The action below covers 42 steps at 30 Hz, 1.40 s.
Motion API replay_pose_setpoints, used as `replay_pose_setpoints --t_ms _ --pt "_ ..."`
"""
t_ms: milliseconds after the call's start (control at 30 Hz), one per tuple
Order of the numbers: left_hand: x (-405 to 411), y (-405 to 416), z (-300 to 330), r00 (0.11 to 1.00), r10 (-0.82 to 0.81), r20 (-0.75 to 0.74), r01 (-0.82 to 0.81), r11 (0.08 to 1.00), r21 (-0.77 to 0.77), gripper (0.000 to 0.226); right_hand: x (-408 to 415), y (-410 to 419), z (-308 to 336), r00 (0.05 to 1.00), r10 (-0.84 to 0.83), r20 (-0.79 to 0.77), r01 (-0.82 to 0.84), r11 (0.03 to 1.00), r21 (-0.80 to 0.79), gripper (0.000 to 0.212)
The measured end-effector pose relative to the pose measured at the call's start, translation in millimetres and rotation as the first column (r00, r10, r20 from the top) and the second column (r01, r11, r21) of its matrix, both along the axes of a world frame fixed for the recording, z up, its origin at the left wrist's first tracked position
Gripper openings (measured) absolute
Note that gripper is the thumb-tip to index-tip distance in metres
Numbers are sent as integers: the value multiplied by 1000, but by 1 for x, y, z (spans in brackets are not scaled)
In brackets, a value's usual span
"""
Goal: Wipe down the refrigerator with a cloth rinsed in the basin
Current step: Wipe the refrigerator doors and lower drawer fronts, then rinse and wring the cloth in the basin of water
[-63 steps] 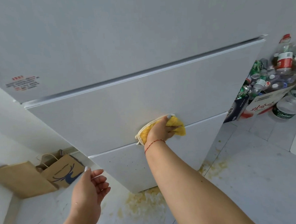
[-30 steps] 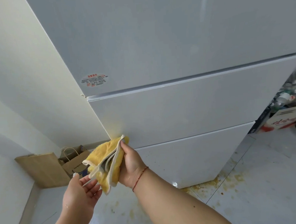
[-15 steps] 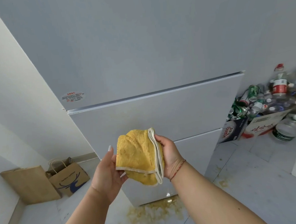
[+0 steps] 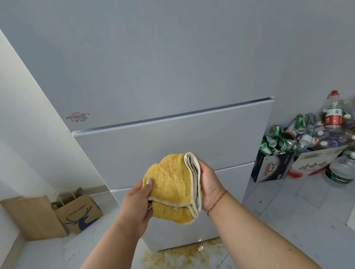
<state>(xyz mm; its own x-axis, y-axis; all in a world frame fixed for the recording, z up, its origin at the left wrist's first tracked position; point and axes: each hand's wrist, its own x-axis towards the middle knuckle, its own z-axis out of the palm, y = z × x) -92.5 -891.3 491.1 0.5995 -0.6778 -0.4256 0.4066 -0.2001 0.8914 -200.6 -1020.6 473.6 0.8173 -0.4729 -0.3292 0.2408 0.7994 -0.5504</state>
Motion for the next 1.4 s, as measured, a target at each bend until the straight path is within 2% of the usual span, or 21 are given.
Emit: replay_pose_setpoints --t_ms 133,233,333,433,600,733,833,967,1033,1100,1167,1300,1333,1400 --pt "8 26 3 988 141 60 -142 990 12 20 18 20 3 994 109 26 -110 994 18 53" --pt "27 57 4 966 244 89 -245 970 -2 22 40 44 5 985 172 -12 -172 985 4 43" --pt "49 101 4 929 363 76 -359 931 -60 27 68 77 1 960 275 -54 -276 961 -5 45" --pt "67 164 4 897 442 -3 -438 889 -136 29 103 126 -9 901 417 -120 -421 907 -12 47" --pt "81 280 -1 818 516 -253 -568 793 -220 42 149 222 -33 766 605 -215 -635 765 -109 49" --pt "84 380 -4 779 491 -391 -606 749 -267 50 178 313 -61 654 719 -236 -753 650 -104 40" --pt "83 479 -14 732 553 -398 -676 663 -322 38 195 422 -76 520 831 -196 -852 522 -46 38" --pt "76 607 -39 617 665 -421 -786 545 -290 66 199 563 -101 251 949 -190 -967 255 -2 46" --pt "69 666 -55 527 709 -468 -848 473 -239 64 195 619 -115 121 951 -286 -992 122 -17 38" --pt "56 721 -70 434 750 -499 -898 408 -168 42 189 667 -129 19 884 -467 -995 -28 -94 42" --pt "41 773 -88 319 793 -519 -937 345 -50 29 184 710 -148 -28 776 -630 -970 -174 -172 48" --pt "17 845 -135 119 882 -457 -935 254 247 20 185 758 -196 -55 540 -840 -882 -421 -213 33" --pt "11 858 -153 71 906 -418 -924 218 315 17 186 765 -208 -51 478 -877 -846 -488 -217 32" --pt "1 875 -184 30 951 -307 -903 158 400 21 190 774 -228 -6 405 -914 -799 -552 -239 26"
